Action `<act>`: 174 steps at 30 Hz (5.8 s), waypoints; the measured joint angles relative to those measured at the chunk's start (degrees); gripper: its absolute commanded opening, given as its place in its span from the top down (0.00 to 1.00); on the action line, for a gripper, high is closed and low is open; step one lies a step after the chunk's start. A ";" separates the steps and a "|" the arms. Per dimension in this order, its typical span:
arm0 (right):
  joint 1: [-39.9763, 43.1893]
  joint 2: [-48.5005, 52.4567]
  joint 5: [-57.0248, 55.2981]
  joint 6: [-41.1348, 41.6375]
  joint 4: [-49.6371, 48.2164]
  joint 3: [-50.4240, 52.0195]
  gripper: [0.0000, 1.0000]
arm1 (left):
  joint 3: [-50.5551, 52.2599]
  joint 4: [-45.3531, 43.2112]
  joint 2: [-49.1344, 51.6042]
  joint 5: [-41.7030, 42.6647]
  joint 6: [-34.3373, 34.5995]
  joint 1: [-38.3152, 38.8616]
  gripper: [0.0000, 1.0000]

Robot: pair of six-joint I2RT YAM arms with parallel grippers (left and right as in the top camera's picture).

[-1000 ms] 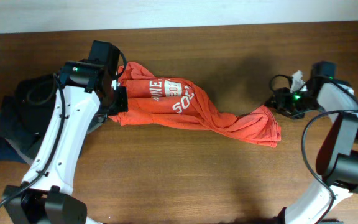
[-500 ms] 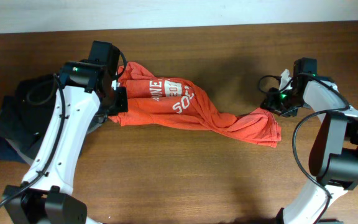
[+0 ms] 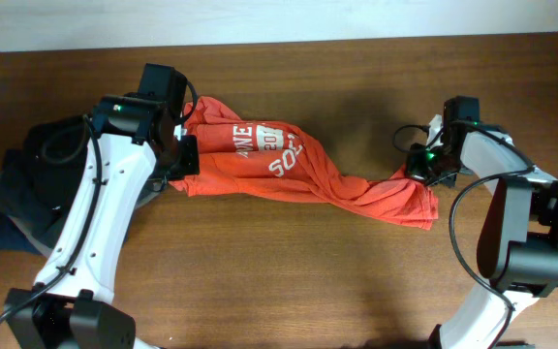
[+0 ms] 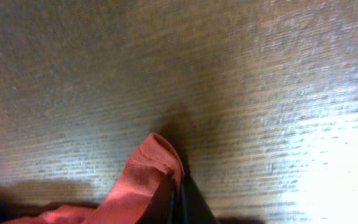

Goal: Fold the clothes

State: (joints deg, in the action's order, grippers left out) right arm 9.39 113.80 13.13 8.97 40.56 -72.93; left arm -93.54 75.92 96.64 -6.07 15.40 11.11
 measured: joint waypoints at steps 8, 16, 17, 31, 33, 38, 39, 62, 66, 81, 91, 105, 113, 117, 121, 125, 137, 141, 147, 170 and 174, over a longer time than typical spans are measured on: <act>2.10 -5.75 -2.56 -0.33 10.29 -9.64 0.96 | 0.00 0.87 0.00 -0.02 0.00 0.00 1.00; 10.25 -16.37 -8.61 1.33 6.78 -23.21 0.96 | 0.00 1.31 0.00 -1.46 -0.26 -0.26 1.00; 10.88 -16.48 -9.11 1.42 5.90 -23.34 0.96 | 0.00 1.31 0.00 -1.51 -0.44 -0.39 1.00; 13.92 -7.65 -13.60 1.70 -3.23 -23.08 0.21 | 0.00 2.93 0.00 -1.92 -0.85 -3.28 1.00; 14.40 -7.63 -13.77 1.75 0.04 -23.06 0.16 | 0.00 2.62 0.00 -1.90 -0.85 -3.28 1.00; 14.91 -7.63 -11.04 1.62 12.63 -23.06 0.18 | 0.00 1.90 0.00 -1.88 -0.85 -3.28 1.00; 14.91 -7.63 -9.77 1.68 15.47 -23.06 0.21 | 0.00 1.70 0.00 -1.88 -0.85 -3.28 1.00; 4.52 -7.61 3.06 4.66 18.95 10.73 0.44 | 0.00 -0.37 0.00 -1.90 -1.29 -3.28 0.99; 4.22 -8.22 5.20 6.56 15.08 13.57 0.59 | 0.00 -0.44 0.00 -1.90 -1.29 -3.28 0.99; 5.20 -9.42 7.32 4.28 22.73 4.44 0.96 | -0.42 1.07 0.00 -1.88 -1.31 -3.28 1.00; 15.43 -27.21 4.72 3.08 33.09 -26.62 0.96 | -11.06 3.15 -5.73 -1.77 -2.29 -3.28 1.00; 17.31 -32.00 4.28 2.60 37.31 -41.68 0.96 | -27.02 -1.14 -17.84 2.99 -5.18 -3.28 1.00; 17.31 -32.79 4.02 2.62 42.69 -59.39 0.96 | -44.00 -1.90 -23.56 10.23 -11.17 -3.28 1.00; 17.31 -33.97 3.85 2.64 46.86 -67.80 0.96 | -51.30 0.17 -24.83 13.94 -14.19 -3.28 1.00; 17.33 -34.99 2.95 2.60 49.81 -73.68 0.96 | -54.23 1.92 -25.38 14.69 -15.91 -3.28 1.00; 17.33 -35.39 1.05 2.60 51.56 -75.17 0.96 | -54.14 4.42 -23.87 14.69 -16.63 -3.28 1.00; 17.33 -17.33 1.36 2.58 56.24 -75.14 0.89 | -53.99 7.23 0.44 14.69 -17.62 -3.28 0.99; 17.27 -8.04 3.58 2.56 53.24 -74.93 0.83 | -53.57 3.17 12.85 16.06 -17.88 -3.28 0.99; 15.52 5.20 6.05 2.49 40.81 -74.88 0.45 | -53.18 -10.27 29.27 19.63 -18.62 -3.28 0.50; 13.44 14.95 7.56 -2.10 45.64 -63.87 0.96 | -53.11 11.10 38.45 21.11 -20.59 -4.70 0.52; 7.89 14.95 6.12 -0.85 36.02 -52.33 0.68 | -53.11 15.08 37.53 21.07 -20.96 -3.15 0.55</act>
State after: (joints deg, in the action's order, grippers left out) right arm 17.28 128.75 19.25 8.12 76.58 -125.25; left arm -146.65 91.00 134.17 15.00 -5.56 7.97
